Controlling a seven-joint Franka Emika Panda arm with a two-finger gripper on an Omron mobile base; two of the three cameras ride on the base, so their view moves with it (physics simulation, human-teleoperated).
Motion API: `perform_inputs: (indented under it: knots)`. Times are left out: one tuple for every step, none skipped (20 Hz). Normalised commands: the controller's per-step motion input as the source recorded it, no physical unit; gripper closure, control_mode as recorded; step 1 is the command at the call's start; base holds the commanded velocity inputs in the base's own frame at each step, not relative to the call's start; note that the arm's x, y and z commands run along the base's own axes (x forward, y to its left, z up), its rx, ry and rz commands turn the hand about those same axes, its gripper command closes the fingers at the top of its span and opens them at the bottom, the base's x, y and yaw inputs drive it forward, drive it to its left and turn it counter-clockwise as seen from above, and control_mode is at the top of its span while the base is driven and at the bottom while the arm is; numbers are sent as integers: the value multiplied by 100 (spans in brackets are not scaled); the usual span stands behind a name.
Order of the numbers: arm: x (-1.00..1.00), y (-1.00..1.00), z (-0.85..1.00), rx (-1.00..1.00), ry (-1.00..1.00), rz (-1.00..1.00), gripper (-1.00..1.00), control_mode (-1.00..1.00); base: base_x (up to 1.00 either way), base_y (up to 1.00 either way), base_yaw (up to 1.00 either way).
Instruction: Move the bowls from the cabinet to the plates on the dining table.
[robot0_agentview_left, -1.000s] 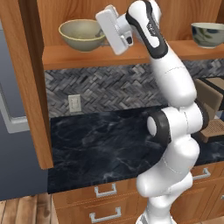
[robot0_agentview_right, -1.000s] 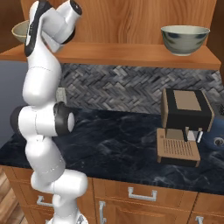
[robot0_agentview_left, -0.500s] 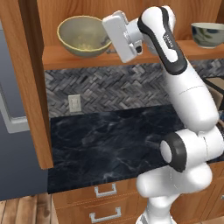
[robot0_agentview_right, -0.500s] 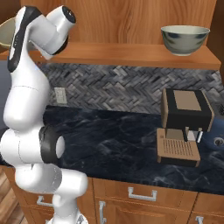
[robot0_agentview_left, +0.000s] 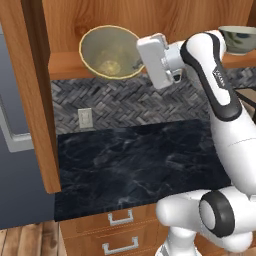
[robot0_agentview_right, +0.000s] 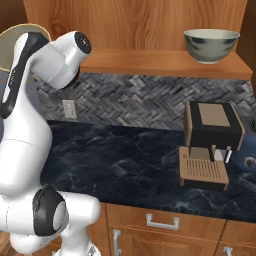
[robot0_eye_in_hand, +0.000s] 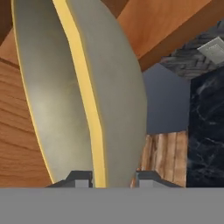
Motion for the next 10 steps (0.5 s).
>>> perform_inputs:
  knots:
    - [-71,-44,-11,14,-6,0,100,-100,0,0,0]
    - [-66,-43,-14,13,-5,0,100,-100,0,0,0]
    - [-65,-43,-12,13,-4,0,100,-100,0,0,0]
    - [-64,-42,-13,14,-4,0,100,-100,0,0,0]
    - [-60,-40,-16,14,-3,0,100,-100,0,0,0]
    - [-59,-41,-19,14,-3,0,100,-100,0,0,0]
    - [-56,-41,-24,13,-2,0,100,-100,0,0,0]
    - [-55,-38,-27,13,-2,0,100,-100,0,0,0]
    - [-51,-38,-34,12,-1,0,100,-100,0,0,0]
    - [-45,-38,-42,11,0,0,100,-100,0,0,0]
